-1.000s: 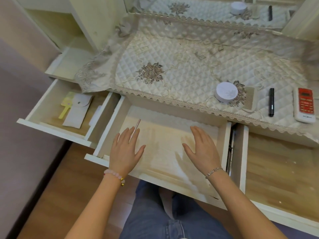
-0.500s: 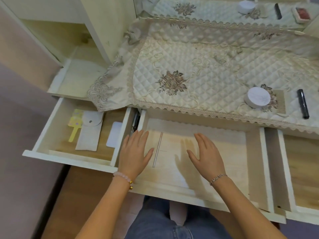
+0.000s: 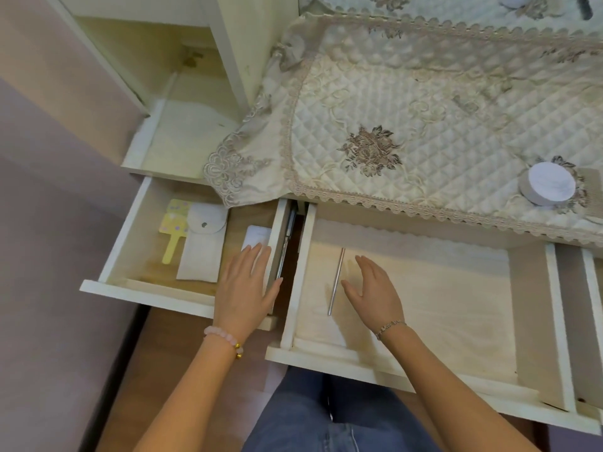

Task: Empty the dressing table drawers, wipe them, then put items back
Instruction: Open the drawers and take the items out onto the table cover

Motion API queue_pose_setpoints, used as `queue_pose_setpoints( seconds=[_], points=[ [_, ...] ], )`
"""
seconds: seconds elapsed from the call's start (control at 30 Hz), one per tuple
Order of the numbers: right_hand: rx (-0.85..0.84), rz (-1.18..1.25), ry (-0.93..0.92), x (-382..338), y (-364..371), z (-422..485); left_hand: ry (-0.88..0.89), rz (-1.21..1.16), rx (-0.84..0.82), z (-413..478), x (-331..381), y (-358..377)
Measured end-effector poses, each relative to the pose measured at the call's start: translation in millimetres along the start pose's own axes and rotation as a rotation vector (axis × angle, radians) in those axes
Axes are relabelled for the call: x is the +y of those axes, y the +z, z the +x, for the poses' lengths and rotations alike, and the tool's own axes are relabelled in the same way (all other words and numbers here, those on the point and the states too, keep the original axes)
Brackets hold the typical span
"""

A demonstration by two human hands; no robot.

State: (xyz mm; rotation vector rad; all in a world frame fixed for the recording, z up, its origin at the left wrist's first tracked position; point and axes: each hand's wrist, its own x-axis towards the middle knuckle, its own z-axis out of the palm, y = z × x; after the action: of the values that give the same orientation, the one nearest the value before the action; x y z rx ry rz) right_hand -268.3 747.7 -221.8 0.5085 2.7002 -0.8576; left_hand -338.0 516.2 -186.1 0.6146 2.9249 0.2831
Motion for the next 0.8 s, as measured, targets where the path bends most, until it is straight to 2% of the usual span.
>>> queue_pose_setpoints(
  seconds=[0.17,0.4,0.67,0.8],
  points=[
    [-0.048,0.115,0.154,-11.8,31.6,21.3,-0.052,-0.004,-0.003,-8.2,-5.1,6.5],
    [0.043,0.119,0.382,-11.5,55.1,43.2,-0.093,-0.006,0.041,-24.2,-13.9,12.3],
    [0.021,0.111,0.421,-11.3,48.0,47.6,-0.157,-0.065,0.070,-30.9,-13.6,15.0],
    [-0.035,0.222,0.450,-10.9,35.9,45.6,-0.187,-0.076,0.076,-35.2,-15.2,11.6]
  ],
)
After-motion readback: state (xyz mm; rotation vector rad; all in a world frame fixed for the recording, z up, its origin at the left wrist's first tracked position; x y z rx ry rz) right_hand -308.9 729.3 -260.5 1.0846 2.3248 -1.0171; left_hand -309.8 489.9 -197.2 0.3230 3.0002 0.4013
